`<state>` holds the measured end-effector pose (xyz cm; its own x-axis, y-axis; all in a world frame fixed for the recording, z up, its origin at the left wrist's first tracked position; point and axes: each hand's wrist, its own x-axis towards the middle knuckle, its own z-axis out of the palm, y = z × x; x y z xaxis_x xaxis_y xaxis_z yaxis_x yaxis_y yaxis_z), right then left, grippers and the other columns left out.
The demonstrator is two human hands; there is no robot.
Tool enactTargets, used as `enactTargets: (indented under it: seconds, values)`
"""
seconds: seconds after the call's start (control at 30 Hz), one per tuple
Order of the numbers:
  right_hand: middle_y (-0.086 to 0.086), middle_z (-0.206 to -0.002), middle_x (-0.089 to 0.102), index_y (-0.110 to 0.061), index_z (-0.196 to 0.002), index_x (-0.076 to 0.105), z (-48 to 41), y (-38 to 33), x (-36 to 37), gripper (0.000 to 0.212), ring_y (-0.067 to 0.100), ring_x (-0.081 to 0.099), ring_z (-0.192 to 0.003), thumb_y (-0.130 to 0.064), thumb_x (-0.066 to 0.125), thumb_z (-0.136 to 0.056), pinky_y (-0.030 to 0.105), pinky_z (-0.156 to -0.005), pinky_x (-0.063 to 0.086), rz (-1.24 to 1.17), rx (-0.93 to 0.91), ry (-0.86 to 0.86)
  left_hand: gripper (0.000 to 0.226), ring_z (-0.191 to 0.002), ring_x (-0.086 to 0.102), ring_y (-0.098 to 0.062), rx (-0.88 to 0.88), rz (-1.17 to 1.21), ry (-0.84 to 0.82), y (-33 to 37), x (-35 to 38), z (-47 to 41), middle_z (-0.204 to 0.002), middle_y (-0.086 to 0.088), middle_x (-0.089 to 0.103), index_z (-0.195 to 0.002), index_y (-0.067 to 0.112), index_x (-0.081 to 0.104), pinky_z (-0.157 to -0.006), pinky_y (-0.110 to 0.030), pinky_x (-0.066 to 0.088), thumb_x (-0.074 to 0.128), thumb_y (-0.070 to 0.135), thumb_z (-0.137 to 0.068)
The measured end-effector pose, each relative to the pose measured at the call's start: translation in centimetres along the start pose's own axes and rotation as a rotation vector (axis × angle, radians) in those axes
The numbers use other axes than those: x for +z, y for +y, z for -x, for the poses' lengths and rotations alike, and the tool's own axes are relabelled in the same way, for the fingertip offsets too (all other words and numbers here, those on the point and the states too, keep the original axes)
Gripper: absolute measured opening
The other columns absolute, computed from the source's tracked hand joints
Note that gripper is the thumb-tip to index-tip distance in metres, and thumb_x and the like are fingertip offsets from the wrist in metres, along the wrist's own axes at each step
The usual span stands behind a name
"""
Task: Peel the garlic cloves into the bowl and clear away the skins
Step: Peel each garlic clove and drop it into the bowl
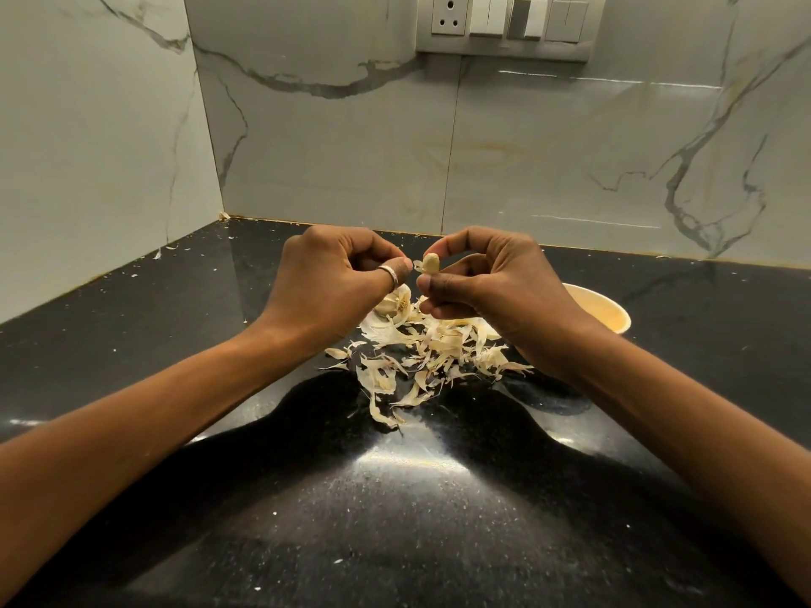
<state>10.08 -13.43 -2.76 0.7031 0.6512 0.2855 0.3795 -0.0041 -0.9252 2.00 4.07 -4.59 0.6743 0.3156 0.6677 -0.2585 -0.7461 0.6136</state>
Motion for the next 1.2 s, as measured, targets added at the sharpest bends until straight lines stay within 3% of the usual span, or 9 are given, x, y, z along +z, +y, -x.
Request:
enactTargets:
  seconds: [0.07,0.23,0.33,0.47,0.6,0.83,1.2]
  values:
    - [0.021,-0.090,0.075,-0.003,-0.111,0.066,0.02,-0.03,0.00,0.029,0.032,0.076,-0.081,-0.001,0.075,-0.084,0.030,-0.068,0.063,0.007,-0.004,0.003,0.004,-0.064,0.066,-0.001,0.065,-0.039,0.027,0.08,0.01,0.08,-0.073,0.012,0.071,-0.089,0.022,0.078,-0.060,-0.019,0.054,0.078,0.025,-0.087]
    - [0.019,-0.089,0.075,-0.004,-0.110,0.067,0.05,0.07,0.01,0.029,0.030,0.076,-0.079,-0.004,0.077,-0.083,0.028,-0.067,0.062,0.066,-0.028,0.006,0.013,-0.071,0.067,-0.006,0.261,-0.152,0.055,0.37,0.05,0.29,-0.083,0.009,0.074,-0.097,0.021,0.078,-0.065,-0.031,0.057,0.073,0.028,-0.088]
    - [0.018,-0.089,0.075,-0.005,-0.110,0.067,0.08,0.15,0.04,0.029,0.028,0.077,-0.078,-0.005,0.077,-0.083,0.028,-0.067,0.062,0.086,-0.037,0.001,0.022,-0.076,0.067,-0.004,0.289,-0.205,0.032,0.16,0.19,0.27,-0.094,0.008,0.075,-0.106,0.022,0.077,-0.069,-0.032,0.059,0.069,0.031,-0.087]
    - [0.018,-0.089,0.075,-0.005,-0.110,0.066,0.04,0.23,0.00,0.028,0.028,0.077,-0.079,-0.004,0.077,-0.084,0.029,-0.068,0.062,0.085,-0.033,0.004,0.032,-0.088,0.068,-0.004,0.241,-0.186,-0.059,-0.35,0.22,0.13,-0.107,0.005,0.074,-0.123,0.018,0.071,-0.081,-0.023,0.058,0.070,0.019,-0.092]
    - [0.017,-0.090,0.075,-0.005,-0.110,0.066,-0.01,0.32,0.00,0.027,0.028,0.077,-0.079,-0.002,0.076,-0.085,0.030,-0.069,0.063,0.097,-0.043,0.000,0.030,-0.089,0.068,0.000,0.195,-0.120,-0.113,-0.29,0.41,0.12,-0.101,0.007,0.073,-0.124,0.015,0.070,-0.078,-0.013,0.055,0.069,0.017,-0.094]
    - [0.017,-0.093,0.075,-0.005,-0.109,0.066,-0.08,0.32,-0.01,0.025,0.027,0.077,-0.079,-0.001,0.074,-0.086,0.030,-0.068,0.063,0.101,-0.034,-0.002,0.019,-0.083,0.071,-0.012,0.019,0.103,-0.164,-0.28,0.32,-0.11,-0.093,0.002,0.073,-0.110,0.016,0.072,-0.061,-0.026,0.061,0.072,0.015,-0.091]
    - [0.020,-0.096,0.073,-0.003,-0.108,0.063,-0.13,0.33,0.16,0.021,0.031,0.077,-0.083,0.003,0.070,-0.089,0.036,-0.074,0.063,0.027,-0.004,-0.001,0.029,-0.077,0.072,-0.018,-0.105,0.208,-0.152,0.16,-0.04,-0.19,-0.084,0.001,0.074,-0.109,0.021,0.065,-0.070,-0.031,0.060,0.076,0.006,-0.087]
